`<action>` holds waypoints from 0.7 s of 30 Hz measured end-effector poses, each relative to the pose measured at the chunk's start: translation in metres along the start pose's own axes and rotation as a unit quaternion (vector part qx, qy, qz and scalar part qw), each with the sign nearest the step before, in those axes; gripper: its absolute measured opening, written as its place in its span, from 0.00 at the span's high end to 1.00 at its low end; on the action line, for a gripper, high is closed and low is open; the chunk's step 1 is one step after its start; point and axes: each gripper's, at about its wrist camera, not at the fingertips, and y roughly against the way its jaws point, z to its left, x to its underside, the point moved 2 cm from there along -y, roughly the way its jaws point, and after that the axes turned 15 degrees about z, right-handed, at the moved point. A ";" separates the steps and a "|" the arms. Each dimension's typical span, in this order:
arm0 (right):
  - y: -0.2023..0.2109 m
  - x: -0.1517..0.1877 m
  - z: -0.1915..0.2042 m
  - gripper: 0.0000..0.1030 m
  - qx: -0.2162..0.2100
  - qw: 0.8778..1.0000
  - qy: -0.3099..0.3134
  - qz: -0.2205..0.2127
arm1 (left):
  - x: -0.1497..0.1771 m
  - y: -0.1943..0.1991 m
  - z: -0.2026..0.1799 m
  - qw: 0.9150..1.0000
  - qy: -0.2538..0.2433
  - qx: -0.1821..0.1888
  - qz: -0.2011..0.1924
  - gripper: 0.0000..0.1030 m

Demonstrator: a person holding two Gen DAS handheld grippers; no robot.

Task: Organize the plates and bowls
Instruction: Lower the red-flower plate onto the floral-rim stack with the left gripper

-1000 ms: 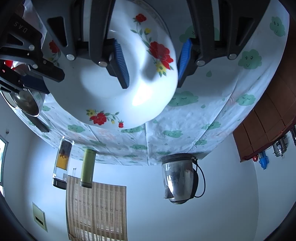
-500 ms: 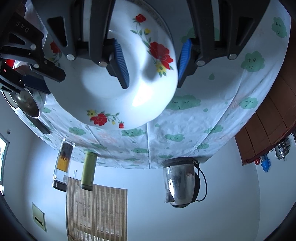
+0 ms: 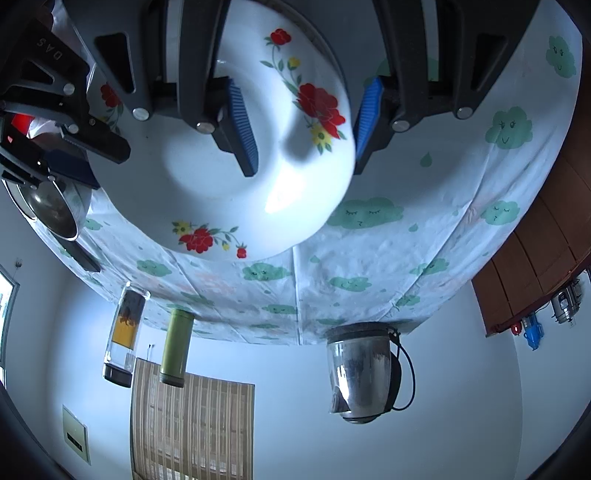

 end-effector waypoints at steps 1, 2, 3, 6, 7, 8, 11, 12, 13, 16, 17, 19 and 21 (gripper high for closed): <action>0.000 0.000 0.000 0.65 0.002 1.000 0.001 0.000 | 0.000 0.000 0.000 1.000 0.000 0.000 0.001 0.53; 0.000 0.000 0.001 0.65 0.003 1.000 0.002 0.001 | 0.000 -0.001 0.000 1.000 0.001 0.000 0.003 0.53; -0.001 0.001 0.001 0.65 0.003 1.000 0.003 0.002 | 0.000 -0.002 0.000 1.000 0.001 0.001 0.006 0.53; -0.001 0.000 0.001 0.64 0.001 1.000 0.003 0.002 | 0.000 -0.003 0.002 1.000 0.005 0.003 0.011 0.53; -0.001 0.000 0.002 0.64 0.001 1.000 0.004 0.001 | 0.000 -0.003 0.002 1.000 0.005 0.004 0.012 0.53; -0.001 0.000 0.002 0.64 0.001 1.000 0.004 0.001 | 0.001 -0.003 0.002 1.000 0.005 0.004 0.012 0.52; -0.001 0.000 0.002 0.62 -0.002 1.000 0.003 0.001 | 0.001 -0.003 0.002 1.000 0.005 0.004 0.012 0.52; -0.001 0.000 0.002 0.62 -0.003 1.000 0.004 0.001 | 0.001 -0.003 0.002 1.000 0.006 0.004 0.012 0.52; -0.001 0.000 0.002 0.62 -0.003 1.000 0.004 0.000 | 0.001 -0.003 0.002 1.000 0.006 0.004 0.012 0.52; -0.001 0.000 0.002 0.60 -0.006 1.000 0.004 0.000 | 0.001 -0.003 0.001 1.000 0.005 0.005 0.012 0.50; -0.001 0.000 0.003 0.60 -0.005 1.000 0.005 0.000 | 0.001 -0.003 0.001 1.000 0.006 0.006 0.012 0.50; -0.002 0.000 0.003 0.60 -0.005 1.000 0.007 0.000 | 0.001 -0.002 0.002 1.000 0.008 0.008 0.010 0.50; -0.002 0.000 0.003 0.60 -0.006 1.000 0.007 0.001 | 0.001 -0.002 0.003 1.000 0.007 0.007 0.010 0.50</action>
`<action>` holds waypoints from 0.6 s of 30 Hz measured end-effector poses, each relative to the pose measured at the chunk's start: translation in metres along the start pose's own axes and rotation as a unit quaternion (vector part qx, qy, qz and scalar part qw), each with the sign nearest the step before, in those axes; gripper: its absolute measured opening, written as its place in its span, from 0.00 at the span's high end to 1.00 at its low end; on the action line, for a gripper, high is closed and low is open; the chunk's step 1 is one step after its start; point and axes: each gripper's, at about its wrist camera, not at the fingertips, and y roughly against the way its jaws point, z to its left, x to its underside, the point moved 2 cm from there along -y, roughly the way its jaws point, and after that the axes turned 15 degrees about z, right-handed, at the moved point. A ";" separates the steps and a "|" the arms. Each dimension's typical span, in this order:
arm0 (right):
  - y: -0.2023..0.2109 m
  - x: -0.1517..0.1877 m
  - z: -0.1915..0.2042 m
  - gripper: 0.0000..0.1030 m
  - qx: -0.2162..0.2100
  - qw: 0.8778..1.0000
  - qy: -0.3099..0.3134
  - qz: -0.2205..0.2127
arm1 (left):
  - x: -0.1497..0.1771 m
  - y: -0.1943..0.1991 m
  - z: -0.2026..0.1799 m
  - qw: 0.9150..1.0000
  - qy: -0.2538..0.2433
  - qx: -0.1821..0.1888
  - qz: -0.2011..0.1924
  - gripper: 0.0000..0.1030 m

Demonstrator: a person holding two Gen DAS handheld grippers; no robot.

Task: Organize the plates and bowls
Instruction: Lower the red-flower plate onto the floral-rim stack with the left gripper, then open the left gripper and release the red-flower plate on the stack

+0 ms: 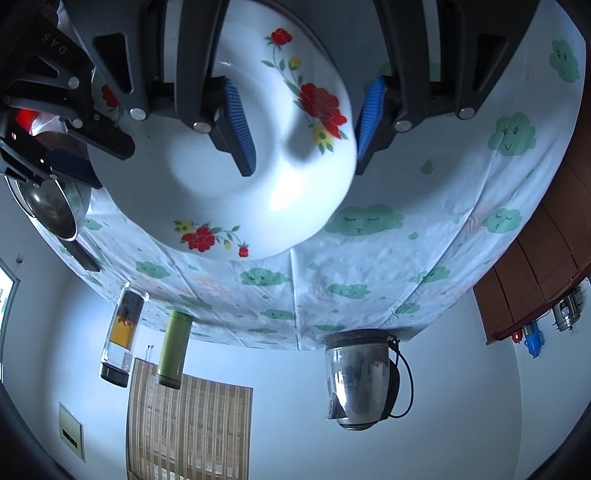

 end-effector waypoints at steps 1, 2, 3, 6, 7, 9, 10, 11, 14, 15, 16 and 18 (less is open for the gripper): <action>0.000 0.000 0.000 0.59 -0.001 1.000 0.000 0.000 | 0.000 0.000 0.000 1.000 0.000 0.001 0.000 0.50; 0.000 0.000 0.000 0.56 -0.006 1.000 -0.001 0.000 | 0.000 0.000 0.000 1.000 0.000 0.001 0.000 0.49; 0.001 0.000 0.000 0.54 -0.013 1.000 -0.002 -0.002 | 0.000 0.000 0.000 1.000 0.001 0.002 0.000 0.48; 0.006 -0.001 -0.003 0.50 -0.029 0.999 -0.010 -0.016 | 0.001 0.005 -0.002 1.000 -0.003 0.004 -0.014 0.43; 0.009 -0.001 -0.003 0.49 -0.035 0.999 -0.011 -0.024 | 0.002 0.007 -0.003 1.000 -0.007 0.000 -0.019 0.42; 0.016 -0.002 -0.002 0.49 -0.044 0.998 -0.011 -0.041 | 0.003 0.011 -0.006 0.999 -0.016 -0.010 -0.029 0.39; 0.018 -0.002 0.000 0.49 -0.045 0.998 -0.008 -0.048 | 0.004 0.012 -0.006 0.999 -0.019 -0.011 -0.032 0.39; 0.018 -0.003 0.002 0.49 -0.045 0.998 -0.006 -0.049 | 0.004 0.012 -0.007 0.999 -0.021 -0.011 -0.033 0.38; 0.015 -0.003 0.005 0.49 -0.048 0.998 -0.002 -0.042 | 0.003 0.012 -0.005 0.999 -0.020 -0.009 -0.032 0.37; 0.015 -0.003 0.005 0.49 -0.048 0.998 -0.001 -0.042 | 0.003 0.012 -0.004 0.999 -0.017 -0.007 -0.031 0.36; 0.015 -0.004 0.006 0.49 -0.047 0.998 -0.001 -0.043 | 0.003 0.012 -0.003 0.999 -0.016 -0.006 -0.030 0.35; 0.016 -0.004 0.005 0.49 -0.046 0.998 -0.001 -0.046 | 0.003 0.012 0.000 1.000 -0.010 -0.004 -0.029 0.34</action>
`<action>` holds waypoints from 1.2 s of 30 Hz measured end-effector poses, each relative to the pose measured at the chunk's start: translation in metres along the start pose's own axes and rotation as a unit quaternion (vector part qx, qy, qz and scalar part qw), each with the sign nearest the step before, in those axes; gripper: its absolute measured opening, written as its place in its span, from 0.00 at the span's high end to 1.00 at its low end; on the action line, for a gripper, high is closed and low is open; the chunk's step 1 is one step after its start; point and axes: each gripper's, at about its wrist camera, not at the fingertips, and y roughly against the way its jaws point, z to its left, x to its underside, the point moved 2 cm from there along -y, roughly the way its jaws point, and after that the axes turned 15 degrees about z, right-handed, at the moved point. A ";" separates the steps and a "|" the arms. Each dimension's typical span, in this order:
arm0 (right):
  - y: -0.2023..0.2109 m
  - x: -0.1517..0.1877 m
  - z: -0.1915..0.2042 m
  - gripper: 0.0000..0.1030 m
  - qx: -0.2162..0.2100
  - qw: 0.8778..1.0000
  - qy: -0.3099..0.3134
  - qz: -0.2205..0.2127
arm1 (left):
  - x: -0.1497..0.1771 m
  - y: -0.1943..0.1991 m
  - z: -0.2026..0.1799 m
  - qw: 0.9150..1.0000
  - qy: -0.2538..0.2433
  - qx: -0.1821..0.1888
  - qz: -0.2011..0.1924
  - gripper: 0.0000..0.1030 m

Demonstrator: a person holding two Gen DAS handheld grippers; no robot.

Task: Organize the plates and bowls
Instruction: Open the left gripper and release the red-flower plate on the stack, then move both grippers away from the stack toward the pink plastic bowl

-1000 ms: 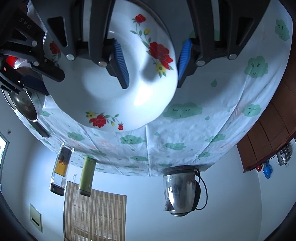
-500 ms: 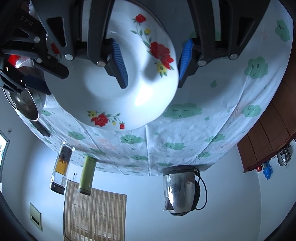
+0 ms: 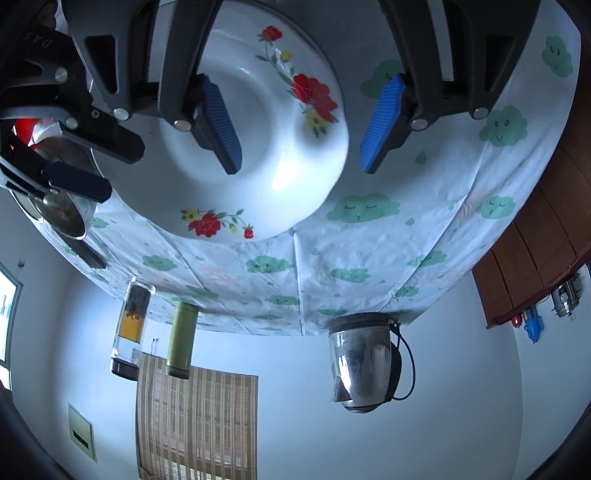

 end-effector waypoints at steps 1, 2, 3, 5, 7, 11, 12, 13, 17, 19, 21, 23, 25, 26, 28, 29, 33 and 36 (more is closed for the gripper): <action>0.000 0.000 0.000 0.48 0.001 1.000 0.000 -0.001 | 0.000 0.000 0.001 1.000 0.002 0.000 0.000 0.33; 0.000 0.000 0.000 0.47 0.001 1.000 -0.001 -0.001 | 0.000 0.000 0.001 1.000 0.003 0.000 0.000 0.33; 0.000 0.000 -0.001 0.46 0.002 1.000 -0.001 0.000 | 0.000 0.000 0.002 1.000 0.004 -0.001 -0.001 0.33; 0.000 0.000 -0.001 0.44 0.003 1.000 -0.002 -0.001 | 0.001 0.001 0.002 1.000 0.006 -0.001 -0.002 0.32; 0.000 0.000 0.000 0.43 0.003 1.000 0.000 -0.002 | 0.001 0.001 0.003 1.000 0.008 -0.002 -0.004 0.32; 0.000 0.000 -0.001 0.43 0.004 1.000 0.000 -0.003 | 0.001 0.002 0.006 1.000 0.013 -0.001 -0.008 0.30; 0.000 0.000 -0.001 0.43 0.004 1.000 0.000 -0.004 | 0.001 0.003 0.006 1.000 0.014 0.000 -0.009 0.30; 0.001 0.000 -0.001 0.43 0.003 1.000 0.000 -0.004 | 0.001 0.003 0.007 1.000 0.016 0.000 -0.010 0.30; 0.002 0.000 0.000 0.43 0.004 1.000 0.003 -0.008 | 0.000 0.004 0.009 1.000 0.020 0.002 -0.015 0.29; 0.004 0.000 0.001 0.43 0.005 1.000 0.005 -0.012 | 0.000 0.004 0.009 1.000 0.022 0.003 -0.017 0.28; 0.005 0.000 0.001 0.43 0.005 1.000 0.005 -0.015 | 0.000 0.004 0.010 1.000 0.023 0.002 -0.018 0.28; 0.005 0.000 0.000 0.43 0.004 1.000 0.004 -0.016 | 0.000 0.006 0.010 0.999 0.026 -0.002 -0.021 0.28; 0.005 0.000 0.000 0.43 0.005 1.000 0.004 -0.017 | 0.001 0.008 0.011 0.999 0.028 -0.006 -0.027 0.28; 0.005 0.000 0.000 0.43 0.005 1.000 0.004 -0.017 | 0.002 0.009 0.010 0.999 0.028 -0.010 -0.028 0.28; 0.006 0.000 0.001 0.43 0.003 1.000 0.004 -0.021 | 0.003 0.010 0.009 0.999 0.028 -0.010 -0.027 0.28; 0.007 0.001 0.002 0.43 -0.001 1.000 0.004 -0.024 | 0.003 0.012 0.009 0.999 0.029 -0.008 -0.026 0.28; 0.013 0.001 0.004 0.43 -0.014 0.999 -0.008 -0.028 | 0.007 0.023 0.006 0.999 0.034 0.003 -0.034 0.28; 0.019 0.007 0.010 0.42 0.001 1.000 0.004 -0.027 | 0.014 0.034 0.000 0.999 0.033 0.001 -0.041 0.24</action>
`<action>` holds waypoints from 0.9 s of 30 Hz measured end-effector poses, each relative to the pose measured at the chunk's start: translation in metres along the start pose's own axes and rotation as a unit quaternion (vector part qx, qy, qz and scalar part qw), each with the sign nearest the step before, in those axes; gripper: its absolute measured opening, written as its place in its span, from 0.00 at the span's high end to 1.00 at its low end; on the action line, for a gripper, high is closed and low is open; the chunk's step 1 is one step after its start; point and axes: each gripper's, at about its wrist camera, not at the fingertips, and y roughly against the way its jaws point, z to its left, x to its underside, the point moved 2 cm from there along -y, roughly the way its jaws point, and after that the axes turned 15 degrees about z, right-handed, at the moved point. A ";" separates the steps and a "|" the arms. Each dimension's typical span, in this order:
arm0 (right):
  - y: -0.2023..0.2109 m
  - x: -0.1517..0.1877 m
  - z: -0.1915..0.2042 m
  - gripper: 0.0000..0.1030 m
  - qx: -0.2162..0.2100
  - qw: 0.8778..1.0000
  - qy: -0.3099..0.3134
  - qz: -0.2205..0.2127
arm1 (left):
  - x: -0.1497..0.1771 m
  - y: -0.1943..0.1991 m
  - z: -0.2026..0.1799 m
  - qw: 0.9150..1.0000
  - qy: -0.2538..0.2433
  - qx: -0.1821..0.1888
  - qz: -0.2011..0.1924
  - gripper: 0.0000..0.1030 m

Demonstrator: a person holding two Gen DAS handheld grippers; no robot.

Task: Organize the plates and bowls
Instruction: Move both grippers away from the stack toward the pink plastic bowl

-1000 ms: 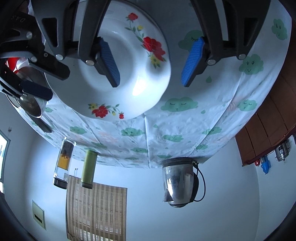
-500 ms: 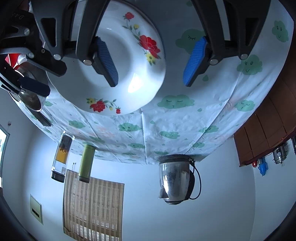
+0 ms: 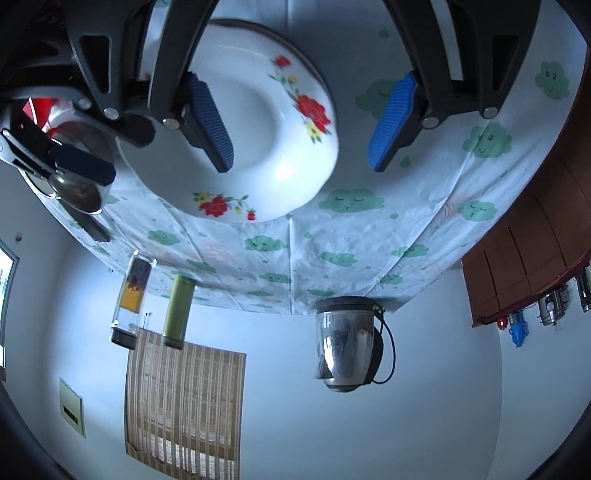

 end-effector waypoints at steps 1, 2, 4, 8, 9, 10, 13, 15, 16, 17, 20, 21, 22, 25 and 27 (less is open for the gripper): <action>0.003 0.003 0.002 0.42 0.002 1.000 0.003 0.000 | 0.003 0.004 -0.002 1.000 0.000 0.002 -0.003 0.23; 0.005 0.005 0.002 0.42 0.002 1.000 0.003 0.001 | 0.005 0.007 -0.004 1.000 -0.001 0.004 -0.004 0.22; 0.011 0.011 0.003 0.42 0.005 1.000 0.002 0.003 | 0.009 0.013 -0.008 1.000 -0.001 0.006 -0.007 0.21; 0.024 0.022 0.002 0.41 0.018 1.000 0.002 0.005 | 0.014 0.027 -0.016 1.000 -0.002 0.027 -0.012 0.14; 0.029 0.026 0.001 0.39 0.022 1.000 0.002 0.006 | 0.015 0.031 -0.019 0.999 -0.005 0.030 -0.015 0.14; 0.032 0.028 0.000 0.38 0.025 1.000 0.001 0.006 | 0.016 0.035 -0.024 0.999 -0.010 0.036 -0.018 0.13; 0.044 0.036 -0.003 0.36 0.039 0.999 -0.002 0.005 | 0.018 0.045 -0.035 0.998 -0.022 0.044 -0.026 0.11; 0.053 0.041 -0.005 0.35 0.046 0.999 -0.003 0.000 | 0.019 0.049 -0.043 0.998 -0.028 0.053 -0.028 0.10; 0.058 0.043 -0.007 0.35 0.048 0.999 -0.005 -0.002 | 0.019 0.051 -0.046 0.997 -0.031 0.058 -0.028 0.10; 0.062 0.045 -0.010 0.35 0.050 0.999 -0.008 -0.004 | 0.019 0.053 -0.050 0.997 -0.034 0.061 -0.029 0.10; 0.071 0.051 -0.019 0.35 0.057 0.998 -0.017 -0.004 | 0.019 0.058 -0.061 0.996 -0.043 0.067 -0.028 0.10; 0.074 0.053 -0.023 0.35 0.060 0.998 -0.021 -0.004 | 0.019 0.060 -0.064 0.996 -0.045 0.071 -0.028 0.10; 0.078 0.055 -0.028 0.35 0.064 0.998 -0.026 -0.006 | 0.019 0.062 -0.068 0.996 -0.047 0.075 -0.030 0.09; 0.090 0.063 -0.041 0.35 0.073 0.996 -0.041 -0.009 | 0.020 0.065 -0.078 0.995 -0.055 0.082 -0.031 0.07; 0.097 0.067 -0.050 0.35 0.082 0.995 -0.052 -0.012 | 0.021 0.066 -0.088 0.994 -0.062 0.089 -0.031 0.07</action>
